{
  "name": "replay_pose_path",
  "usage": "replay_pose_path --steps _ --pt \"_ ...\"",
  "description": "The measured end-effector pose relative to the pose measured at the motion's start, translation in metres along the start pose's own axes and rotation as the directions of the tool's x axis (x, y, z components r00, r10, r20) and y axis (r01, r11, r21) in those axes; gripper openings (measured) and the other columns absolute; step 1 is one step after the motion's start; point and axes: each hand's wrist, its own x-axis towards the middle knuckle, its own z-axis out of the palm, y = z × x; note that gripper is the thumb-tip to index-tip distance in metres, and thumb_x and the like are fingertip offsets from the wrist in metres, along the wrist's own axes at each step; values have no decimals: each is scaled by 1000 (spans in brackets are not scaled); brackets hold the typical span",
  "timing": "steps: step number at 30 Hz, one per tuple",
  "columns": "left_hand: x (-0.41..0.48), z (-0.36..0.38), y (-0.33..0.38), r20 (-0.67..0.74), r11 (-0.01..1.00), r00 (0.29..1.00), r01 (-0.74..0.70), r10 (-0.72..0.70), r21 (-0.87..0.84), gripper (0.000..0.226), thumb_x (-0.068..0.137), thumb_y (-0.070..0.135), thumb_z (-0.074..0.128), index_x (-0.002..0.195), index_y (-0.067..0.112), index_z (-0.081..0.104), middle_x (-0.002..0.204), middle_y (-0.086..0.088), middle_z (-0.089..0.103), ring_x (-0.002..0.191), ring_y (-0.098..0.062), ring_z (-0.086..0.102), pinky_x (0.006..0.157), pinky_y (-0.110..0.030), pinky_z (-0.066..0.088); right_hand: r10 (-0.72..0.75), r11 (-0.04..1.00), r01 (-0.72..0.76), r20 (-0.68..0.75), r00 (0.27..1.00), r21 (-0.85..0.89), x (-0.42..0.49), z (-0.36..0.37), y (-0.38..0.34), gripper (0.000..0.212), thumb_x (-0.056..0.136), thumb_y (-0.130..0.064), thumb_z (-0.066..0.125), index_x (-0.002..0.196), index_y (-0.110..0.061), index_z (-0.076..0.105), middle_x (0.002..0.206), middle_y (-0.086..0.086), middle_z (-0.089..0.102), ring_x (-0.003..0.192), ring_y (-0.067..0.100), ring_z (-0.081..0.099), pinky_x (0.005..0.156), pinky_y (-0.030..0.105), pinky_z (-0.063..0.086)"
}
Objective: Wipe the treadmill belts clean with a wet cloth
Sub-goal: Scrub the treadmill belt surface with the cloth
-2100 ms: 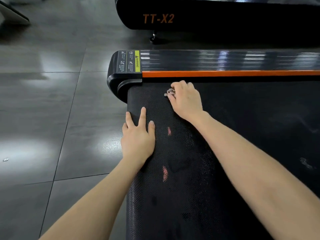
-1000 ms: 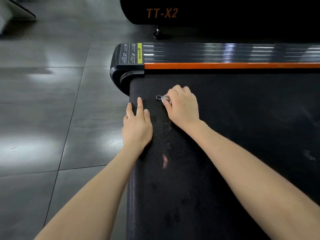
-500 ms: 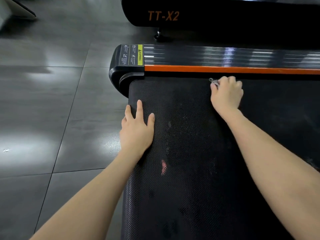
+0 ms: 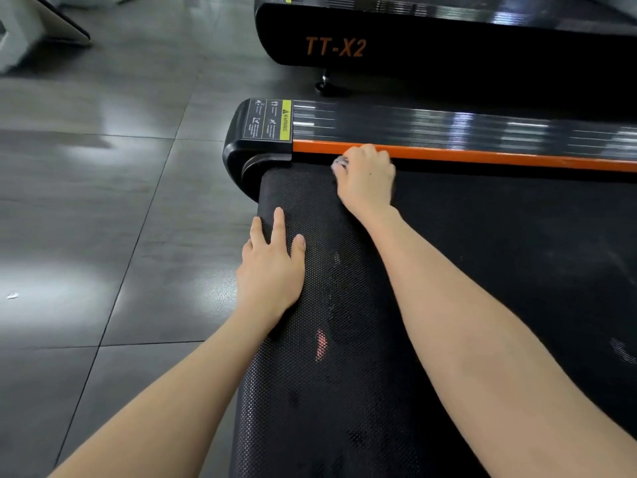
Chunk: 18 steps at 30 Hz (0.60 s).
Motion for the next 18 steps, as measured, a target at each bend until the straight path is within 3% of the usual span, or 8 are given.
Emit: replay_pose_path --steps 3,7,10,13,18 --pt "1 0 0 5 1000 1000 12 -12 -19 55 99 47 25 150 34 8 159 -5 6 138 -30 24 102 -45 34 -230 966 227 13 973 126 -18 6 -36 30 94 -36 49 101 -11 65 105 6 60 93 26 52 77 40 41" --pt "1 -1 0 2 998 1000 27 -27 -62 55 101 41 23 151 29 5 159 -4 8 138 -30 24 103 -45 32 -369 913 362 3 929 187 -39 2 -18 39 92 -40 47 102 -7 65 103 10 60 85 30 51 67 41 44" --pt "2 1 -2 -10 998 1000 24 -25 -62 55 101 39 23 152 25 6 158 -5 9 138 -31 24 104 -47 32 -347 924 342 -3 938 173 -22 4 -20 37 94 -38 47 101 -7 65 101 11 59 86 29 51 67 43 47" --pt "2 2 -2 -9 998 1000 23 -23 -52 54 101 38 22 151 24 8 158 -5 8 138 -30 23 103 -46 32 -256 961 258 -37 966 96 -11 12 -34 33 97 -35 47 98 -8 65 100 10 59 89 28 51 66 36 42" --pt "1 3 0 -23 999 999 26 -27 -43 53 102 35 24 151 22 12 157 -8 12 134 -35 28 100 -47 34 -287 949 296 -90 954 111 -59 1 -21 34 94 -34 47 89 -8 67 91 10 58 79 29 50 56 37 43"
